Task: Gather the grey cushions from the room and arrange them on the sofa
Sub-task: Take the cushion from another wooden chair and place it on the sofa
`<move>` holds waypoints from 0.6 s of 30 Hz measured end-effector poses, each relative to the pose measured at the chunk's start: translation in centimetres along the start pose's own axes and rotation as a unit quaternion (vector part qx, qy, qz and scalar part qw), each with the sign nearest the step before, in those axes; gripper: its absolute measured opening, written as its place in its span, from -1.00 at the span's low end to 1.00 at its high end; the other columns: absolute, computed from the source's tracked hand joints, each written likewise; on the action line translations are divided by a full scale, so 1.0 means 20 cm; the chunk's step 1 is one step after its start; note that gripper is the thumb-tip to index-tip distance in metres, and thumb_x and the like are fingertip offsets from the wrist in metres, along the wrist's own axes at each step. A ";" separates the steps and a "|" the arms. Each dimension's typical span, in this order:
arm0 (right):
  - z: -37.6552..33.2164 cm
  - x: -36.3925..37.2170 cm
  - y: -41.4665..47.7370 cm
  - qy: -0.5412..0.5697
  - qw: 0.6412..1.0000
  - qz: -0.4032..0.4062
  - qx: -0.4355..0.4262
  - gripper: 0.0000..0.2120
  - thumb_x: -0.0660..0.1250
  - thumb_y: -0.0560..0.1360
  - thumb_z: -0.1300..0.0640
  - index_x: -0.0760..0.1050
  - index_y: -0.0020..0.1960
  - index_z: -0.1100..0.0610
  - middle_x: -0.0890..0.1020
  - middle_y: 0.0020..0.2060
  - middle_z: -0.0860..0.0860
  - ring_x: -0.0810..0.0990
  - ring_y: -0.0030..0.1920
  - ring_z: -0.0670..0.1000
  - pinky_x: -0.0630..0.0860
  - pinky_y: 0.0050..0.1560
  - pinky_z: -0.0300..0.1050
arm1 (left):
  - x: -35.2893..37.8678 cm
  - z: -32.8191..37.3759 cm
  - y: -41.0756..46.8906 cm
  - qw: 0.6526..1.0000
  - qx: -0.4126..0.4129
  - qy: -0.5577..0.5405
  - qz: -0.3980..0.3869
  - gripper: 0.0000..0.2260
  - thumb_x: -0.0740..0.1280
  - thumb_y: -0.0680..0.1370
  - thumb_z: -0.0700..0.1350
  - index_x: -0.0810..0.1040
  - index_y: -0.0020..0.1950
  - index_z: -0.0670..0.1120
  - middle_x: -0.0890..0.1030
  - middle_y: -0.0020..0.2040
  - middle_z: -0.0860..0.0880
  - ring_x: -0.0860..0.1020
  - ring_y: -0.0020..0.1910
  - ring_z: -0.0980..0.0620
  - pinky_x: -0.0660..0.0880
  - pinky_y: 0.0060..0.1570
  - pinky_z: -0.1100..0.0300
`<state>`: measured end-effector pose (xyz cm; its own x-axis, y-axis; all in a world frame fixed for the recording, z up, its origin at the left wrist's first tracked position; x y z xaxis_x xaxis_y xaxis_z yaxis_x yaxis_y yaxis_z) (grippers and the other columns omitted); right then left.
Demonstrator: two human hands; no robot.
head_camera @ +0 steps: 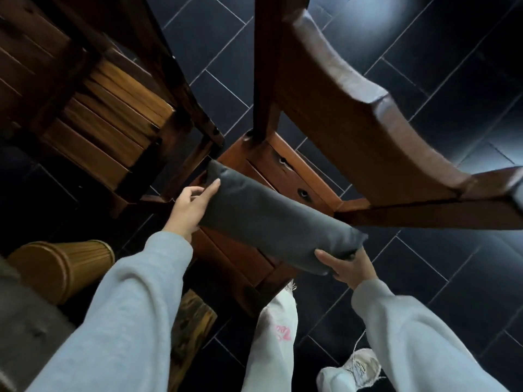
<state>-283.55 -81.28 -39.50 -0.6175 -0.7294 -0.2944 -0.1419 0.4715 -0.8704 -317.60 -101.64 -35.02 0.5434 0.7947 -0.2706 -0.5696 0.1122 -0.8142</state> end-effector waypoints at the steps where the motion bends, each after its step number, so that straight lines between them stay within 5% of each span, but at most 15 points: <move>1: 0.00 -0.05 -0.03 -0.003 1.000 0.010 -0.009 0.13 0.72 -0.06 -0.29 0.41 0.42 -0.01 0.67 0.15 -0.06 0.68 0.12 0.03 0.67 0.14 0.12 | 0.01 -0.02 -0.08 1.000 -0.004 -0.018 -0.001 -0.25 0.54 0.17 0.43 0.56 0.21 0.04 0.66 0.20 -0.03 0.65 0.11 0.01 0.66 -0.22 0.11; 2: 0.02 -0.11 -0.07 0.000 1.000 0.020 -0.014 0.13 0.74 -0.06 -0.28 0.41 0.42 -0.02 0.68 0.16 -0.04 0.68 0.14 0.06 0.64 0.22 0.17 | 0.03 -0.03 -0.15 1.000 -0.009 -0.027 -0.004 -0.24 0.54 0.17 0.44 0.55 0.22 0.05 0.65 0.21 -0.03 0.64 0.11 0.01 0.67 -0.23 0.09; 6: 0.14 -0.40 -0.23 0.026 0.998 0.049 -0.019 0.04 0.74 -0.09 -0.25 0.43 0.31 -0.11 0.68 0.14 -0.07 0.68 0.14 0.06 0.63 0.23 0.14 | 0.22 -0.09 -0.41 0.998 -0.053 -0.013 -0.029 -0.19 0.53 0.24 0.44 0.46 0.35 0.05 0.54 0.33 -0.04 0.53 0.28 -0.13 0.55 0.27 -0.28; 13: 0.50 -1.23 -0.59 0.065 0.990 0.125 -0.031 0.05 0.70 -0.10 -0.34 0.40 0.31 -0.19 0.62 0.05 -0.23 0.60 0.00 -0.20 0.48 -0.09 -0.32 | 0.90 -0.10 -0.87 0.986 -0.064 0.078 -0.130 -0.09 0.50 0.34 0.43 0.31 0.56 0.06 0.45 0.49 -0.07 0.44 0.43 -0.25 0.51 0.30 -0.34; 18: 0.77 -1.92 -0.90 0.134 0.970 0.187 -0.074 0.05 0.71 0.02 -0.31 0.41 0.41 -0.06 0.63 0.23 -0.02 0.60 0.27 0.04 0.52 0.32 -0.02 | 1.57 -0.02 -1.38 0.962 0.031 0.126 -0.239 -0.37 0.50 0.39 0.38 0.47 0.32 0.10 0.53 0.40 -0.04 0.50 0.33 -0.17 0.57 0.23 -0.24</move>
<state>-245.32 -69.33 -18.62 -0.8237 -0.3482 -0.4476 0.0332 0.7583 -0.6510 -284.63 -80.06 -21.23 0.8805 0.4740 0.0038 -0.2495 0.4702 -0.8465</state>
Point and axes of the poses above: each hand's wrist, its own y-axis towards the middle knuckle, its own x-axis out of the palm, z = x × y, the point moved 6 cm from there along y, towards the middle knuckle
